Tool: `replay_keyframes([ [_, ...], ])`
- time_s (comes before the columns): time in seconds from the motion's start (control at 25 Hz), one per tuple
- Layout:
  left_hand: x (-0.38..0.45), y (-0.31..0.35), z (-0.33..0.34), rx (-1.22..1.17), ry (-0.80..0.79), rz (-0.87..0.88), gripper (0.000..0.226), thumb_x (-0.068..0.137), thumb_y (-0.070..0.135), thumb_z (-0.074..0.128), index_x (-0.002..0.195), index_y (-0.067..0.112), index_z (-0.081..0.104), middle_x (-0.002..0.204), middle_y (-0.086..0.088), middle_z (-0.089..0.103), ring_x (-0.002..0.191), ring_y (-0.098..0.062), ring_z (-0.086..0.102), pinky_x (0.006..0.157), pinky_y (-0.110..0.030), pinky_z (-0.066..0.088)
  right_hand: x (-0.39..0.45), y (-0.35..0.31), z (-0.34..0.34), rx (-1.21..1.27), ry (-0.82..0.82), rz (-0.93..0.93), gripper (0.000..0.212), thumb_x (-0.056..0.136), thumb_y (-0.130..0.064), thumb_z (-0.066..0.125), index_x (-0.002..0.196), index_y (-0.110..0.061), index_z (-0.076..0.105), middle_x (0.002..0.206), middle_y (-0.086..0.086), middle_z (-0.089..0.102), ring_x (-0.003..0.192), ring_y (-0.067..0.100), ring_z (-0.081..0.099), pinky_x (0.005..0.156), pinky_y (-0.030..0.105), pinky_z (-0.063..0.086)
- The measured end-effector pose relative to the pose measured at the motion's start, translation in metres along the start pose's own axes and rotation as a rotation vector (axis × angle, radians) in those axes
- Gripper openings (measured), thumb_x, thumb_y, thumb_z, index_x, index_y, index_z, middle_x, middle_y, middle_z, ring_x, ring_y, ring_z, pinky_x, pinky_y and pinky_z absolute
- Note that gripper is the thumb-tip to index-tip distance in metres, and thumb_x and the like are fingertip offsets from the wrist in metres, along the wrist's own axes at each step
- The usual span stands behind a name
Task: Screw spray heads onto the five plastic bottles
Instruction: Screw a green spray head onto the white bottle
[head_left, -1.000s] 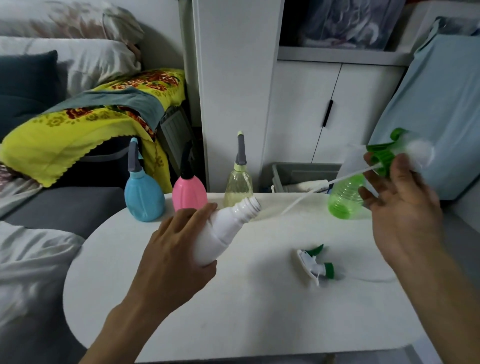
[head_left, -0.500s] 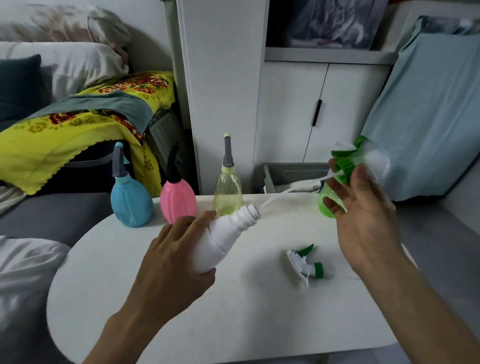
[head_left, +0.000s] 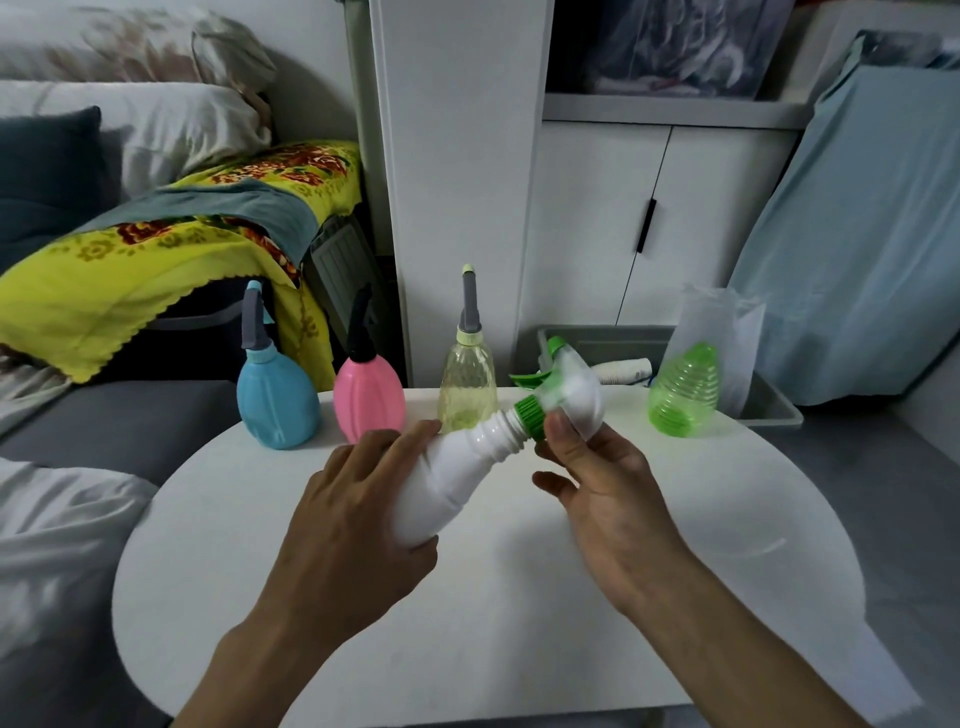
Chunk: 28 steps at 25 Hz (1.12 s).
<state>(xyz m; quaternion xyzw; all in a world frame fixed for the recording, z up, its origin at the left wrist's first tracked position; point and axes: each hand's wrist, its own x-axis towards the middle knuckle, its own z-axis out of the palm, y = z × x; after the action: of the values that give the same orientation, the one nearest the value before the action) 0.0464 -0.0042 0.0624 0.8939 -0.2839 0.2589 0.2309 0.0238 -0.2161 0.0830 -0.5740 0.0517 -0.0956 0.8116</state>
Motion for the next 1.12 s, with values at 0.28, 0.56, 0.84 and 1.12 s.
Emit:
replay_keyframes([
  [0.28, -0.004, -0.008, -0.007, 0.032, -0.055, 0.049, 0.1, 0.048, 0.027, 0.092, 0.136, 0.027, 0.043, 0.117, -0.002, 0.061, 0.094, -0.028, 0.062, 0.076, -0.044, 0.058, 0.006, -0.01, -0.013, -0.218, -0.097, 0.062, 0.02, 0.063, -0.036, 0.086, 0.08, -0.027, 0.08, 0.069, -0.008, 0.068, 0.067, 0.008, 0.061, 0.06, 0.024, 0.05],
  [0.56, -0.003, -0.005, -0.014, 0.025, -0.116, 0.058, 0.092, 0.055, 0.029, 0.086, 0.137, 0.026, 0.045, 0.119, -0.001, 0.061, 0.098, -0.026, 0.059, 0.08, -0.042, 0.057, 0.004, -0.012, -0.018, -0.397, -0.139, 0.021, 0.033, 0.056, -0.049, 0.083, 0.079, -0.026, 0.078, 0.061, -0.008, 0.067, 0.056, 0.008, 0.057, 0.055, 0.022, 0.05],
  [0.84, -0.001, -0.011, -0.023, 0.065, -0.226, 0.1, 0.096, 0.053, 0.03, 0.09, 0.137, 0.028, 0.043, 0.121, -0.001, 0.063, 0.1, -0.026, 0.061, 0.081, -0.044, 0.057, 0.002, -0.02, -0.027, -1.054, -0.139, -0.373, 0.11, 0.057, -0.08, 0.068, 0.148, -0.04, 0.02, 0.143, -0.028, 0.031, 0.127, -0.017, 0.027, 0.099, 0.01, 0.028],
  [1.12, 0.0, -0.019, -0.037, -0.016, -0.315, 0.086, 0.093, 0.053, 0.032, 0.09, 0.136, 0.03, 0.05, 0.123, 0.008, 0.061, 0.1, -0.014, 0.057, 0.083, -0.029, 0.049, -0.002, -0.025, -0.032, -0.91, -0.423, -0.458, 0.032, 0.075, -0.032, 0.079, 0.103, -0.027, 0.066, 0.102, -0.016, 0.066, 0.097, 0.011, 0.063, 0.078, 0.018, 0.048],
])
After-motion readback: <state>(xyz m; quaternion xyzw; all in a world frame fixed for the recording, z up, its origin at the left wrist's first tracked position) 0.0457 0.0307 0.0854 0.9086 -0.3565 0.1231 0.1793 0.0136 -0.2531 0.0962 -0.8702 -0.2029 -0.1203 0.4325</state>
